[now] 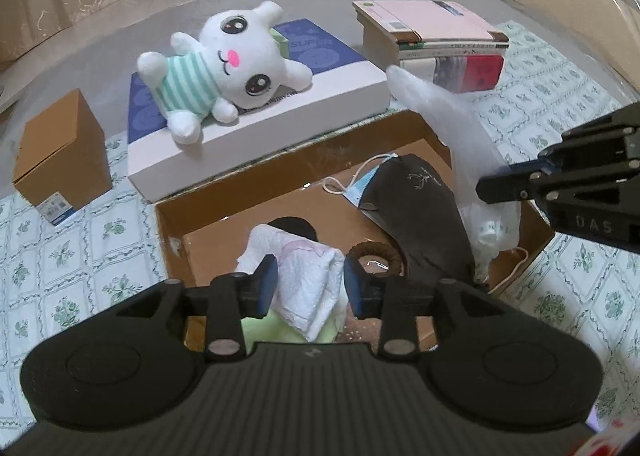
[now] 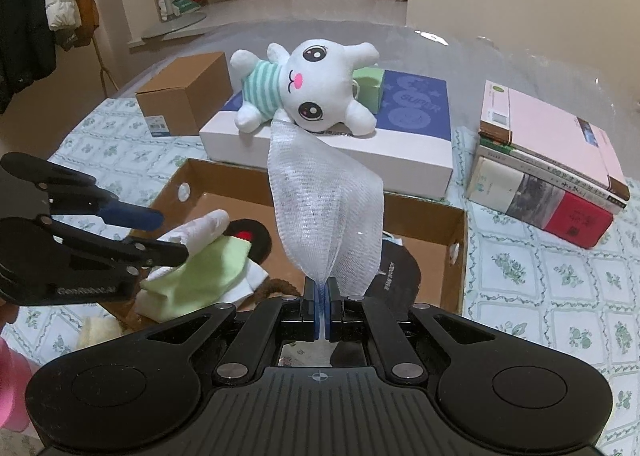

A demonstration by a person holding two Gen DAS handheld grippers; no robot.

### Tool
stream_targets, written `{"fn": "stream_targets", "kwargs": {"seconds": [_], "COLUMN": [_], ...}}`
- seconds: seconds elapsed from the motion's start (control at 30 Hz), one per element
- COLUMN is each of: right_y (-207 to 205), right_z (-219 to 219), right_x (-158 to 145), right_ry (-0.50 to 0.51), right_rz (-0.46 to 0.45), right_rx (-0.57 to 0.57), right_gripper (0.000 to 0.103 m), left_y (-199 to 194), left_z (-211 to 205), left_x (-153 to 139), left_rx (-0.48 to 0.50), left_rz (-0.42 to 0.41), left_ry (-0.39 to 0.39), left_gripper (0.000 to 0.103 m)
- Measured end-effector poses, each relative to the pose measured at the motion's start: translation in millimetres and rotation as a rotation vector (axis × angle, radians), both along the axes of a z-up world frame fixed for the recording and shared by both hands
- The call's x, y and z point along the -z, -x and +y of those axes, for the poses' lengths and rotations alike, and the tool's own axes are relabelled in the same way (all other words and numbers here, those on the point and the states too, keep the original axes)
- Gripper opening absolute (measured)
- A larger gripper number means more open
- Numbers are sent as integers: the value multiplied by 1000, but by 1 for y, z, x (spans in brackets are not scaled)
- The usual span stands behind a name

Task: Organize soft objects
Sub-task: 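Open both tools to drop the white cloth and mesh bag into the box, then move both tools back toward the remaining items by the pink cup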

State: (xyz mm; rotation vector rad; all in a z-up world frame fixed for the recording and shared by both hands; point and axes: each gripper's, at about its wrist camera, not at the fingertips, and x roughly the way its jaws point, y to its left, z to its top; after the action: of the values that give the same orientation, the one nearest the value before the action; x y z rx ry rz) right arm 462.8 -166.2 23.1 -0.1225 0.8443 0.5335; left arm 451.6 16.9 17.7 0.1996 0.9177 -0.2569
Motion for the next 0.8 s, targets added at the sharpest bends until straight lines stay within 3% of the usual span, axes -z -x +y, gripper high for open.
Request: {"fn": "stream_targets", "kwargs": {"seconds": [0.13,0.37,0.6,0.63,0.7,0.73,0.77,0.8], "right_y": [0,0,-9,-10,-11,-11,-10,-10], "right_z": [3,11,7,6,4,2,-1,-3], "right_x": [-2,1,7,7,8,8,7,6], "right_ry": [-11,-21,-122,-131,-143,-151,-162,-176], "right_rz": [2,16,60,61,59,54,48,43], "right_rx": [-1,-7,8,13,29,40,50,57], "right_gripper": [2,2,3,8,32,54,61,61], "left_y": [6,12,15,16,18,18,19,20], "left_z": [10,19,23,22,22,22,22,23], "left_x": [-11,-22,-19,-18,-18,-18,-19,-20], "left_rx": [-21,-26,-30,-29,-28,-27,-28,-27], "left_rz": [-7,-25,-22,-21,-22,-22,-23,-26], "left_ry": [42,48,66,65,66,68,71,73], "left_gripper": [35,35,35,35,35,35,35,35]}}
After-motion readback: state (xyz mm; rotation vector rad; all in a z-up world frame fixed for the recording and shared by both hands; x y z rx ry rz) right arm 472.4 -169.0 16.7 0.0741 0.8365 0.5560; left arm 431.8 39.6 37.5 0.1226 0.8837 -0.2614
